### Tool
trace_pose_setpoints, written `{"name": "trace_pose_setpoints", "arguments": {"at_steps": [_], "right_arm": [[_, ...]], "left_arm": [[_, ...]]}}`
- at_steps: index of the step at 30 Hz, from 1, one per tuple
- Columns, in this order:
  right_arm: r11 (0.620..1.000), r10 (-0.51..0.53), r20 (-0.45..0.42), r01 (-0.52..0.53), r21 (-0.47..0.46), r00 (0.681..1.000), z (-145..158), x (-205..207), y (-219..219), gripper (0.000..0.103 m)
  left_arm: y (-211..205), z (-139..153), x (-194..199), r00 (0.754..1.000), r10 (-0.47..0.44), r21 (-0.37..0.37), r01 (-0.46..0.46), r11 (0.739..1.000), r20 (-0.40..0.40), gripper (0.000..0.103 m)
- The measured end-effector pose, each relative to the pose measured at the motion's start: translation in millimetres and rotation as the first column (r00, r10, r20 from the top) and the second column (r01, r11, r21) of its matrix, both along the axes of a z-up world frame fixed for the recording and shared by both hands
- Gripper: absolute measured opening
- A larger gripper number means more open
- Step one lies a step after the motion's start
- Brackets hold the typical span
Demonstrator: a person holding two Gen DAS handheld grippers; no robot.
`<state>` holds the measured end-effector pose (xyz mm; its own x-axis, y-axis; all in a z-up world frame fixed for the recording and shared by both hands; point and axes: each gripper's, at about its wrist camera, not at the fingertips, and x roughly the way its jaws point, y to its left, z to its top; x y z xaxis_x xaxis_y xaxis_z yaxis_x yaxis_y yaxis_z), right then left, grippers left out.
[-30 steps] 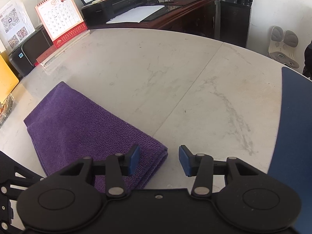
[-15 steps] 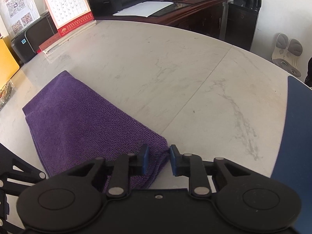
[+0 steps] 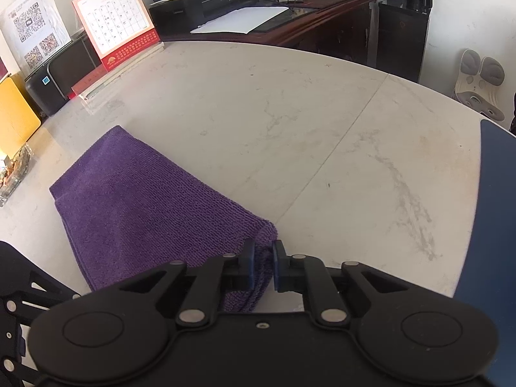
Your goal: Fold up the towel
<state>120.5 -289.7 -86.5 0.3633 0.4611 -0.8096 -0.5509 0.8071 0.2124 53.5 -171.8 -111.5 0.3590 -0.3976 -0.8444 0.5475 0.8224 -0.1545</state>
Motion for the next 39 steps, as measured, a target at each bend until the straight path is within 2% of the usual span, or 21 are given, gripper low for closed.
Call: {"name": "trace_pose_setpoints", "arguments": {"at_steps": [6, 7, 22, 39], "right_arm": [[1.0, -0.016, -0.01, 0.016, 0.019, 1.0, 3, 0, -2, 0.009], [1.0, -0.019, -0.011, 0.019, 0.021, 1.0, 4, 0, -2, 0.009], [0.999, -0.05, 0.011, 0.05, 0.019, 0.999, 22, -6, 7, 0.009], [0.998, -0.057, 0.055, 0.057, 0.007, 0.997, 52, -6, 41, 0.009]], "left_arm": [[9, 1, 3, 1.0, 0.031, -0.025, -0.031, 0.999, 0.003, 0.006], [17, 6, -9, 0.999, 0.032, -0.027, -0.032, 0.999, 0.004, 0.006], [43, 34, -20, 0.998, 0.066, -0.091, -0.063, 0.994, 0.022, 0.006], [95, 59, -30, 0.994, 0.108, -0.207, -0.1, 0.973, 0.029, 0.006]]}}
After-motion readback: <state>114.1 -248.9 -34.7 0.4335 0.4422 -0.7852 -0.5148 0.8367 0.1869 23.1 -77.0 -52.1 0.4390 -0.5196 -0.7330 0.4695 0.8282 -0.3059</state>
